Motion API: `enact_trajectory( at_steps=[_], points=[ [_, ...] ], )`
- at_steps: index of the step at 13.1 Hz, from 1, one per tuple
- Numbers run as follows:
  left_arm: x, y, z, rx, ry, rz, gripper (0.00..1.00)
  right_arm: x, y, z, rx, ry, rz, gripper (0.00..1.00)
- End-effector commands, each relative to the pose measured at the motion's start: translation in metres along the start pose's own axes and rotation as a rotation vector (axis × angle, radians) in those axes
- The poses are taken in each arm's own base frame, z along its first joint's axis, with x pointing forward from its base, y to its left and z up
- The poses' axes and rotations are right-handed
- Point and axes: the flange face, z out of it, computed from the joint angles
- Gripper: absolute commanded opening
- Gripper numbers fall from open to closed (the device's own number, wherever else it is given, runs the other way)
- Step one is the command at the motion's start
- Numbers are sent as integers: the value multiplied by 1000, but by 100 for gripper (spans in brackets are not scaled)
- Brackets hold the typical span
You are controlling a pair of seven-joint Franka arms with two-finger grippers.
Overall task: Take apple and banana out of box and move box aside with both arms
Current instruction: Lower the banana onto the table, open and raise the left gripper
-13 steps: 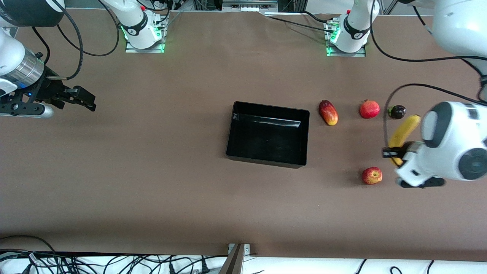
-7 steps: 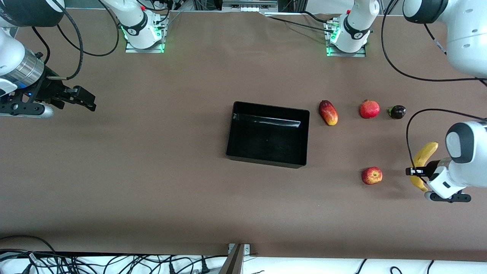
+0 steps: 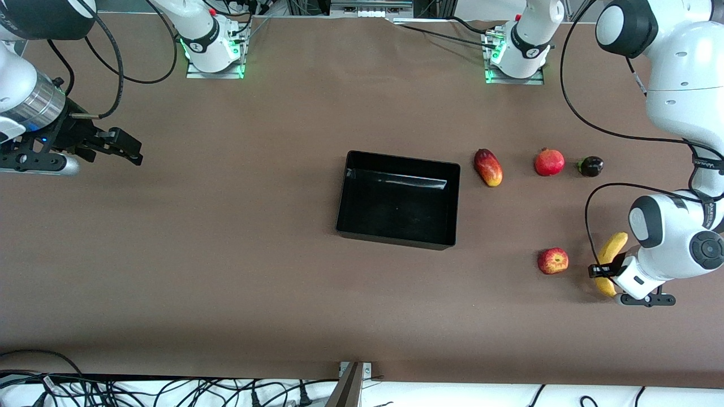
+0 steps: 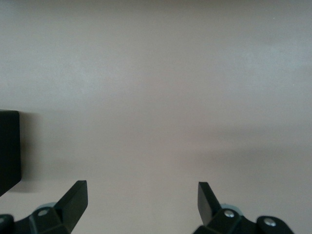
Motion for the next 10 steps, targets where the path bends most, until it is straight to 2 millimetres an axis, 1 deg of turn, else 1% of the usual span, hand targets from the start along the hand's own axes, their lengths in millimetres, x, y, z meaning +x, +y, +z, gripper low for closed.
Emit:
enact_trajectory(
  at_steps=[1, 2, 4, 5, 6, 7, 8, 10],
  points=[
    [-4, 2, 10, -13, 54, -40, 22, 0, -1, -5, 12, 6, 5, 100],
    [-4, 2, 11, -13, 60, -40, 65, 0, -1, -5, 12, 6, 5, 100],
    [-4, 3, 4, -8, 56, -24, 100, 0, -1, -5, 12, 5, 5, 100],
    [-3, 5, -12, -3, 46, -22, 100, 0, -1, -5, 12, 5, 5, 100],
    [-4, 6, -37, 4, -9, -19, 100, 0, -1, -5, 12, 5, 5, 100],
    [-10, 11, -77, 8, -65, -10, 100, 0, -1, -5, 12, 5, 5, 100],
    [-17, 10, -121, 4, -102, -19, 100, 0, -1, -5, 12, 5, 5, 100],
    [-37, 20, -207, -83, -135, -53, 100, 0, -1, -5, 12, 6, 5, 100]
  ],
)
